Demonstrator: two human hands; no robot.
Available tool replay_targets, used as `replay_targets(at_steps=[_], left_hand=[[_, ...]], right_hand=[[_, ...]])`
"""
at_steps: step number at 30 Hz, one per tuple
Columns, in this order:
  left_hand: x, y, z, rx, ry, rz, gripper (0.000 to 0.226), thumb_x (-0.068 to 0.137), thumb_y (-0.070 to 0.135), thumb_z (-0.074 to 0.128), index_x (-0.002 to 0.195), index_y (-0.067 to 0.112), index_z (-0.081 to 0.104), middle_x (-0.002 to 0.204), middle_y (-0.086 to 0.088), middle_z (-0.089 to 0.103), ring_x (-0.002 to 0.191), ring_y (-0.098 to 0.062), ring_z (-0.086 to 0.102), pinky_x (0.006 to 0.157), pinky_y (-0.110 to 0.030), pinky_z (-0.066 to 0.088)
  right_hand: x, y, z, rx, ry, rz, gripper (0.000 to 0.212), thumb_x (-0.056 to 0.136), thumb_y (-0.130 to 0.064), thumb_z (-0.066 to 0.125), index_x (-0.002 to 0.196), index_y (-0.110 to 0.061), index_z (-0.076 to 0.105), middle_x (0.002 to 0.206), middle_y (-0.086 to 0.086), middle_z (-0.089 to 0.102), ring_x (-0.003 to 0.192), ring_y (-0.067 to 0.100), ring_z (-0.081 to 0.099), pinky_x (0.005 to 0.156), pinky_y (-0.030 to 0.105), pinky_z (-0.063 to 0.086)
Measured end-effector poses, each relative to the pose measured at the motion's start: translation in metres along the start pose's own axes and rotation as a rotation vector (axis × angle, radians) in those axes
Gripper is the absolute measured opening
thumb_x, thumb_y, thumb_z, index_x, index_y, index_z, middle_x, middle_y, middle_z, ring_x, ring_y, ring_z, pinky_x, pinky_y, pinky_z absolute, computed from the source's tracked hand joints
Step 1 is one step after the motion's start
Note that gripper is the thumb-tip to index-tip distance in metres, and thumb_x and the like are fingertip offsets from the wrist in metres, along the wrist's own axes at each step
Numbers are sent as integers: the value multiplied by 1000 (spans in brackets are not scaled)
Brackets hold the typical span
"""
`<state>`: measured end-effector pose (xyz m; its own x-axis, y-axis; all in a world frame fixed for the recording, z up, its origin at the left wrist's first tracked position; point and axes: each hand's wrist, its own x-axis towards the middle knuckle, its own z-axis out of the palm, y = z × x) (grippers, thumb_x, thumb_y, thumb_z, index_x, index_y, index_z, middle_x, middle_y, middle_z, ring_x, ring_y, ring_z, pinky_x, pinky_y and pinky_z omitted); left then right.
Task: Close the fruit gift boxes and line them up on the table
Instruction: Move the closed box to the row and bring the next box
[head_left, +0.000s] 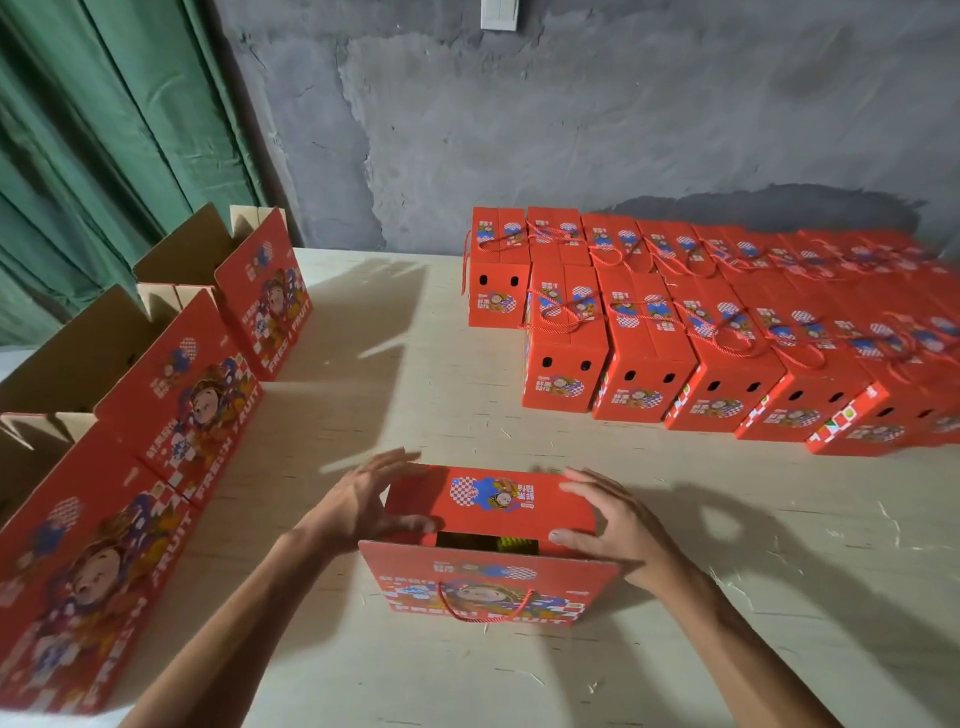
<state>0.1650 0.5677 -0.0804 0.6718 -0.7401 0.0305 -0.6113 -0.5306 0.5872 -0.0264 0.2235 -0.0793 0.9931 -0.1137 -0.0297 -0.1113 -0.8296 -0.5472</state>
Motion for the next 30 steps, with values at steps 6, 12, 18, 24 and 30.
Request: replay_targets(at_steps=[6,12,18,24,30], left_hand=[[11,9,1,121,93,182,57,91,77,48,122,32,65,116,9,68,105,-17,62,86,-36,58],[21,14,-1,282,-130,112,111,73,94,51,149,14,52,143,-4,61,130,-22,57,109,-34,45],[21,19,5,287,-113,108,106,78,89,45,152,13,49,147,-9,57,133,-27,54,112,-36,42],[28,17,9,392,-214,202,74,90,79,32,158,52,19,135,-4,49,117,-22,49,104,-41,42],[23,23,7,617,-277,288,70,98,71,11,162,41,9,161,-16,35,143,-35,40,114,-53,39]], right_hand=[[8,2,0,-303,50,-168,76,83,-74,64,141,-24,63,158,-6,46,143,14,45,115,33,38],[12,4,7,-603,373,-484,58,81,-57,70,110,-8,80,121,16,73,104,29,74,84,41,63],[15,7,14,-717,463,-599,47,90,-49,74,110,-7,80,116,12,76,106,24,74,89,36,60],[8,-12,7,-462,391,-422,49,67,-32,96,109,-9,81,120,18,73,106,35,73,75,45,64],[-7,-8,9,-351,40,-195,48,106,-45,49,153,-46,41,169,-15,14,158,16,6,96,44,58]])
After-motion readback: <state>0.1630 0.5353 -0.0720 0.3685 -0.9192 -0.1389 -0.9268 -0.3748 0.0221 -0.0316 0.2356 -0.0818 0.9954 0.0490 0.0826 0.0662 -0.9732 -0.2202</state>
